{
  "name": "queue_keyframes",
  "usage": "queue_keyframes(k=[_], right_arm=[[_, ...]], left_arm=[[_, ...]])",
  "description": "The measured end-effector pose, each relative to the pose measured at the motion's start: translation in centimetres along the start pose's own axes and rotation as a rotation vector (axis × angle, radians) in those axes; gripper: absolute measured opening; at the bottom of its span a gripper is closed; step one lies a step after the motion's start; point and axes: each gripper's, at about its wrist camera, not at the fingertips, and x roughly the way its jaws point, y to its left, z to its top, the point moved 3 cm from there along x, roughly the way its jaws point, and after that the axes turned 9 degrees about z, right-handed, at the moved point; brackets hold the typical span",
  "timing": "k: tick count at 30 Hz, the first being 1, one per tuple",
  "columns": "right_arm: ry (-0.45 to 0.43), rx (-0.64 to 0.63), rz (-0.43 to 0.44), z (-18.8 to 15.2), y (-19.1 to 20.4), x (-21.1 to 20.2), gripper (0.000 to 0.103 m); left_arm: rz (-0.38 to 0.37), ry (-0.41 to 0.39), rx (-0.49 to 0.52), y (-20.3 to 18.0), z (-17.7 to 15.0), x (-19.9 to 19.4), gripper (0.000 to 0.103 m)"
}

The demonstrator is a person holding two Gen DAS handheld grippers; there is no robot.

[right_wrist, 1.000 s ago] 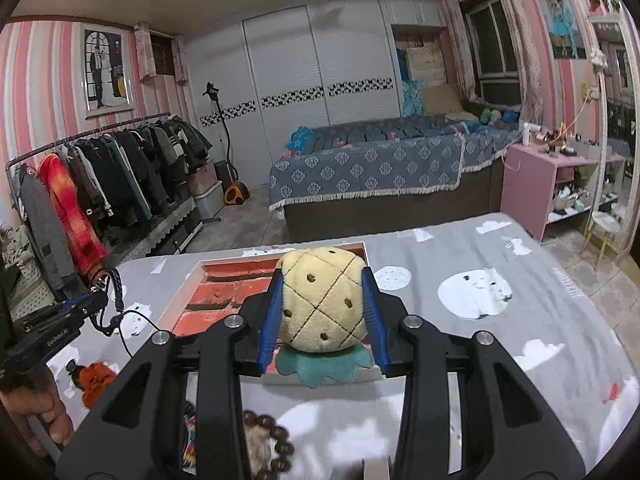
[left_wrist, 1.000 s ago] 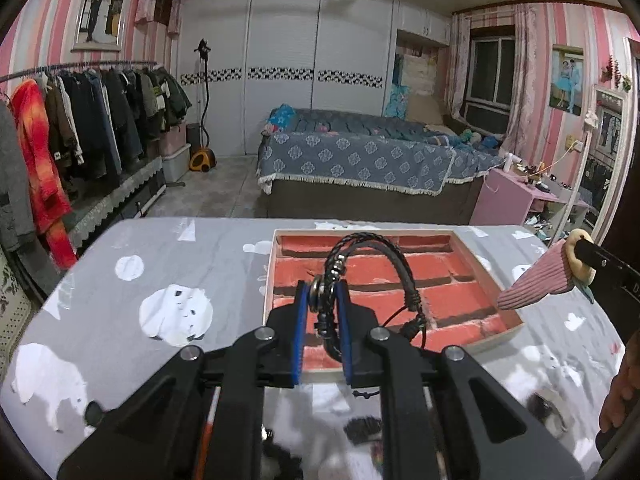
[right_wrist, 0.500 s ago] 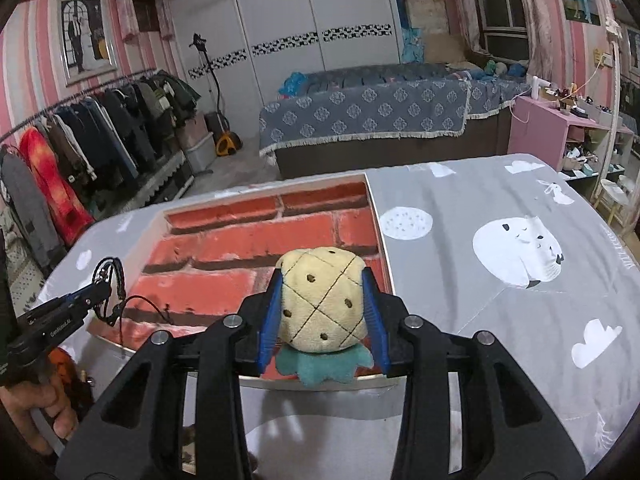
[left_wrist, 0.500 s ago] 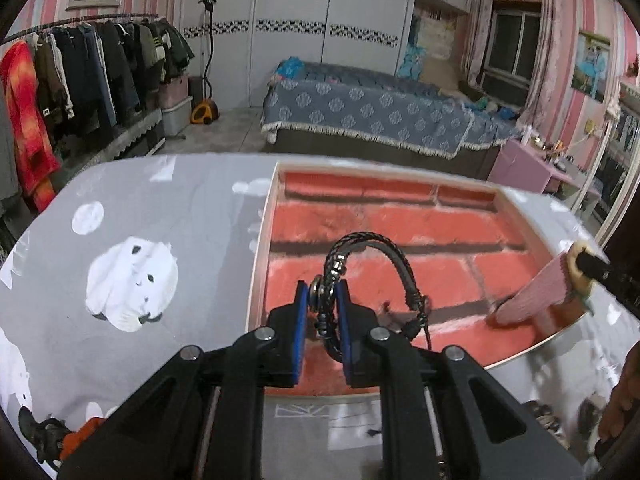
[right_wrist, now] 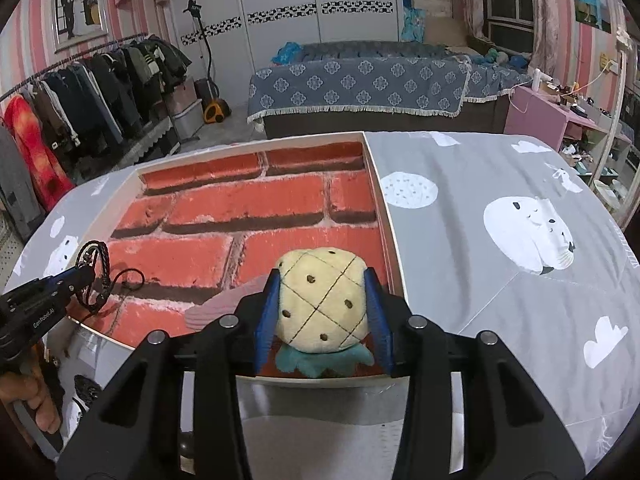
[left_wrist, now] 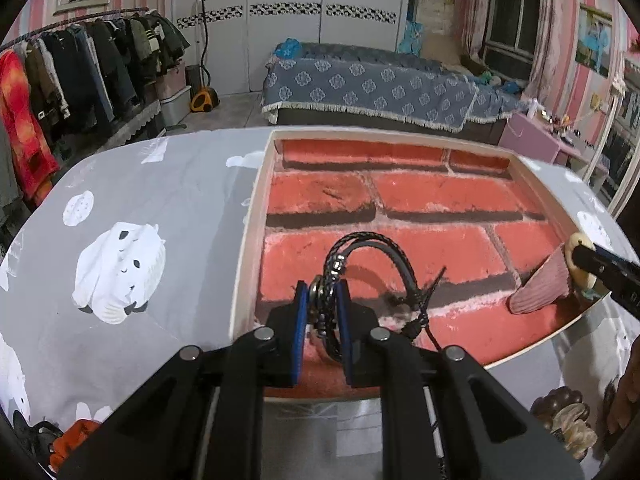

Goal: Organize jewelry
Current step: 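Lift and carry the pineapple plush and braided cord over the red-lined box with both grippers, then open the left gripper to drop the cord while the right releases the plush into the box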

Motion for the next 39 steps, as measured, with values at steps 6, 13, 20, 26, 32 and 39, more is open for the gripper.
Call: queue_keyframes(k=[6, 13, 20, 26, 32, 39], right_arm=[[0.0, -0.001, -0.004, 0.0, 0.4, 0.2, 0.052], [-0.045, 0.013, -0.001, 0.5, 0.5, -1.7, 0.06], [-0.15, 0.005, 0.014, 1.1, 1.3, -8.8, 0.062], [-0.244, -0.04, -0.014, -1.1, 2.1, -17.3, 0.065], [-0.263, -0.077, -0.027, -7.5, 3.1, -22.9, 0.072], [-0.176, -0.076, -0.044, -14.7, 4.5, -23.3, 0.074]], left_arm=[[0.001, 0.021, -0.003, -0.1, -0.4, 0.4, 0.027], [-0.011, -0.017, -0.028, 0.6, 0.0, -1.8, 0.05], [-0.041, -0.149, -0.032, 2.0, 1.2, -9.7, 0.05], [0.004, -0.265, -0.043, 5.5, -1.3, -18.8, 0.061], [0.026, -0.319, -0.068, 7.9, -8.4, -23.8, 0.068], [0.027, -0.193, -0.074, 8.3, -16.3, -22.7, 0.069]])
